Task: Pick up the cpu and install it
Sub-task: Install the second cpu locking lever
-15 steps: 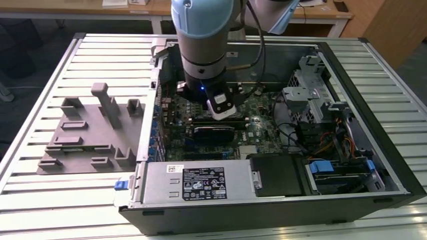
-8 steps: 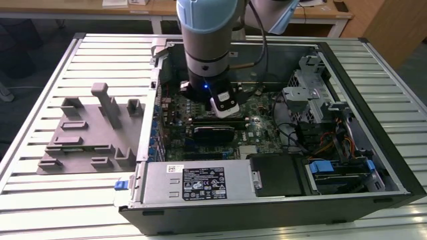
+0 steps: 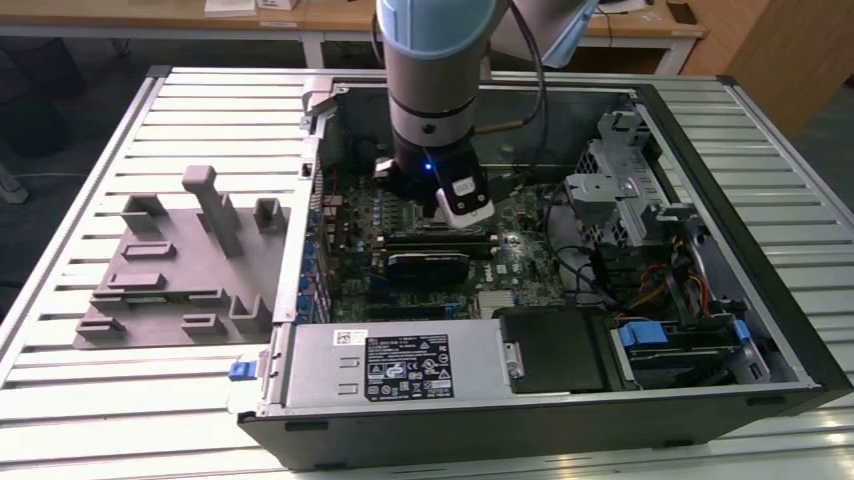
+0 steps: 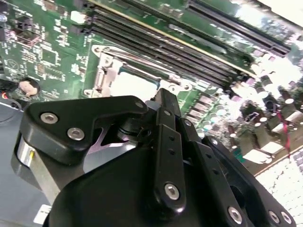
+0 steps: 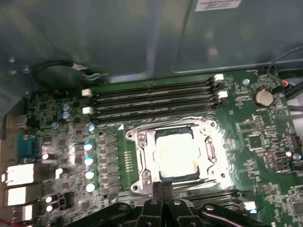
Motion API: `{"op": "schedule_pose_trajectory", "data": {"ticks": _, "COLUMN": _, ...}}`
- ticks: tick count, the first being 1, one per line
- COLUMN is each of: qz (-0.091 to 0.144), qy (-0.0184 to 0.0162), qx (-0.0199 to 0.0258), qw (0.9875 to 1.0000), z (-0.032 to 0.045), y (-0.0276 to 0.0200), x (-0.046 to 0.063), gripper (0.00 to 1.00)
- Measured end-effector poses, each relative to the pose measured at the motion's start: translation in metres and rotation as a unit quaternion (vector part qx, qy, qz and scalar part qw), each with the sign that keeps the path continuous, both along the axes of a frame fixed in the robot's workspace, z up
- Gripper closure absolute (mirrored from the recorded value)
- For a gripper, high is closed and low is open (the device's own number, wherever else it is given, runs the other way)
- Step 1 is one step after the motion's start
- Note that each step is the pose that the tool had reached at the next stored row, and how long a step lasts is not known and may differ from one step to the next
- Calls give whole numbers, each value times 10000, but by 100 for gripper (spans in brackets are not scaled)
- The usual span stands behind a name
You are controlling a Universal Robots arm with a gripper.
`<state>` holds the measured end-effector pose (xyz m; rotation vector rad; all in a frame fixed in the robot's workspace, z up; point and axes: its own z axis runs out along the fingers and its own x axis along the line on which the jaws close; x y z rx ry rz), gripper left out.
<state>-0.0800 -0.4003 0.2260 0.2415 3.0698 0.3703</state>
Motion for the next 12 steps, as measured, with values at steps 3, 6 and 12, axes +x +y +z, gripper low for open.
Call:
{"op": "schedule_pose_trajectory", "data": {"ticks": 3, "qz": -5, "qy": 0, "qx": -20, "qw": 10000, "z": 1, "y": 38, "x": 53, "gripper": 89}}
{"op": "schedule_pose_trajectory", "data": {"ticks": 6, "qz": -8, "qy": 0, "qx": -38, "qw": 10000, "z": 0, "y": 80, "x": 102, "gripper": 89}}
{"op": "schedule_pose_trajectory", "data": {"ticks": 12, "qz": -10, "qy": 0, "qx": -81, "qw": 10000, "z": 0, "y": 173, "x": 195, "gripper": 89}}
